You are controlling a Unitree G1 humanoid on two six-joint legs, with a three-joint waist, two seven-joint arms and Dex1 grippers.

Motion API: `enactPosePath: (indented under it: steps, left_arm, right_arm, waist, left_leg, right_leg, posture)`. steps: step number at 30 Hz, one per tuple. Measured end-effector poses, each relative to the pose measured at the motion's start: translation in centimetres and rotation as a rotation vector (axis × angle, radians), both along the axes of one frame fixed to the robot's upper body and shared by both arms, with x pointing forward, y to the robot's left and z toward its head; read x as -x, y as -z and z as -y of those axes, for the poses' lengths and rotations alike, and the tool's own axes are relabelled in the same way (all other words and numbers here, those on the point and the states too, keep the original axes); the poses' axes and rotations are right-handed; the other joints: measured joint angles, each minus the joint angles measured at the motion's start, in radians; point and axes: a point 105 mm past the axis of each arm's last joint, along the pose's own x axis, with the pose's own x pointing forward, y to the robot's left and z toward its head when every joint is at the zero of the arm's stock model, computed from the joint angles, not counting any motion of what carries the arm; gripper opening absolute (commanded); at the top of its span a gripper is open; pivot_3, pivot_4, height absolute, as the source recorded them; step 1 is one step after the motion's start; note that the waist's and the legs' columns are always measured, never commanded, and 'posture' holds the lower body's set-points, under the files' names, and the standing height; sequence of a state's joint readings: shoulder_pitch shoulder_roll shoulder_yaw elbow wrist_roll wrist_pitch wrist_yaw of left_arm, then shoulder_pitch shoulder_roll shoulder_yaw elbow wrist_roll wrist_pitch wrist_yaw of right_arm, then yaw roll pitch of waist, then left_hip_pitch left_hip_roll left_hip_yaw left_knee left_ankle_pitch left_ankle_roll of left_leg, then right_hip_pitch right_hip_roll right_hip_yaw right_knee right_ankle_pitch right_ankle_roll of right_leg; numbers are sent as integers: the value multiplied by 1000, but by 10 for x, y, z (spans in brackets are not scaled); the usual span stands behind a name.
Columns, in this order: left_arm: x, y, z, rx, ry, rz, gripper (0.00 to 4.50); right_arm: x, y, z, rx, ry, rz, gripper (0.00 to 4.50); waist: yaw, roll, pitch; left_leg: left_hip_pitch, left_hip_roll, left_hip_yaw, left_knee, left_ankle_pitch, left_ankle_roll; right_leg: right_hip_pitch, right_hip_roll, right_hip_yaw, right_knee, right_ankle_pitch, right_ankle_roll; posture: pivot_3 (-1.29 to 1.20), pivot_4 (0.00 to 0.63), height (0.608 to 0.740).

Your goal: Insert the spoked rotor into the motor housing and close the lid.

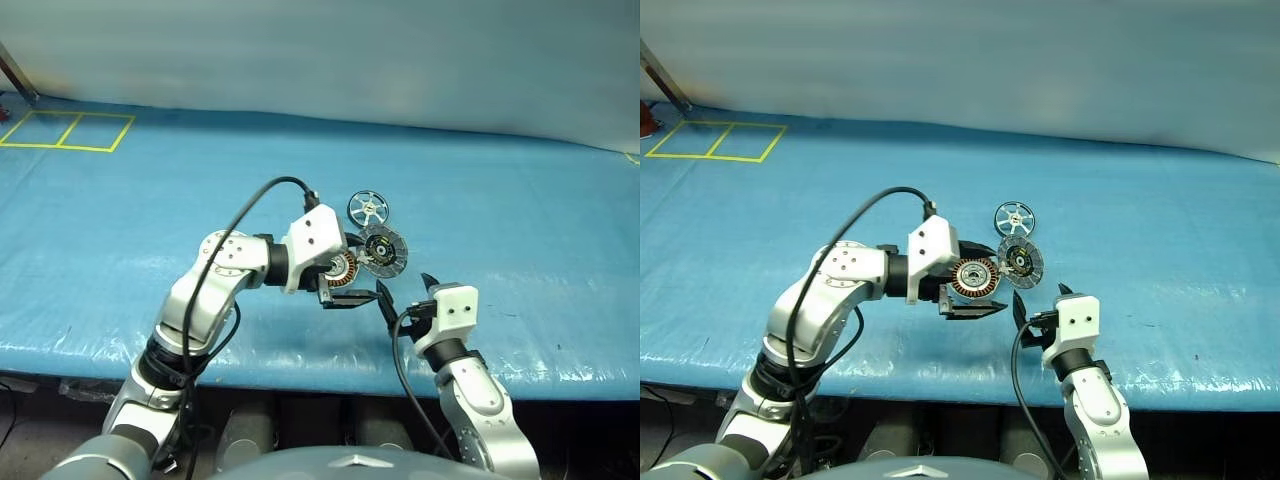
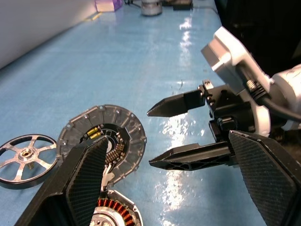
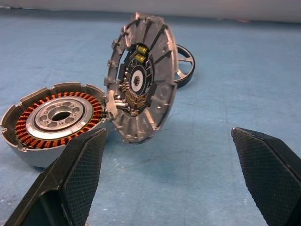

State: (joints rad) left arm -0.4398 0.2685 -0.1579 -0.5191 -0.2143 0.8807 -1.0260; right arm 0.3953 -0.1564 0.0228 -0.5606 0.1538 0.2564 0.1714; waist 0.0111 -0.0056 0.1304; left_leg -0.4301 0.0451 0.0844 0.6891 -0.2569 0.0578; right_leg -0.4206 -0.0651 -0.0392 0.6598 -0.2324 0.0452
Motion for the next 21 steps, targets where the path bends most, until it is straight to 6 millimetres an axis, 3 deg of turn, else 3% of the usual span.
enactPosePath:
  steps: [4, 7, 11, 18, 21]
  left_arm:
    - [-13, -3, -31, 129, -177, -52, 3600]
    - [-17, 17, -56, 152, -341, -103, 2590]
    - [-11, 47, -80, 135, -482, -167, 1258]
    - [-16, 82, -134, -38, -750, -56, 1258]
    - [-21, 100, -144, -46, -823, -70, 1258]
  right_arm:
    - [12, -4, 18, 36, -50, -48, 4500]
    - [23, 0, 20, 51, -131, -130, 4500]
    - [27, -2, 7, 52, -235, -165, 4500]
    - [20, 5, -22, 14, -298, -151, 4500]
    - [18, 11, -30, 2, -309, -153, 4500]
  waist:
    - [1, 0, 0]
    - [0, -1, 1]
    - [0, -2, 5]
    - [4, -4, 10]
    - [6, -4, 11]
  left_leg:
    - [5, 0, -1, 0, 0, 0]
    - [7, 0, -1, 0, 0, 0]
    - [13, 1, 0, -1, -1, -2]
    - [13, -1, 0, -5, -3, -7]
    - [11, -1, 0, -6, -2, -2]
  right_leg:
    - [5, 0, -1, -1, 0, 0]
    - [6, 0, 0, -1, 0, 0]
    - [7, -3, 0, -1, 0, -1]
    - [5, -12, -3, -3, 0, -2]
    - [5, -12, -4, -5, 2, -6]
  posture:
    - [0, 150, 740]
    - [0, 150, 740]
    - [0, 150, 740]
    - [0, 150, 740]
    - [0, 150, 740]
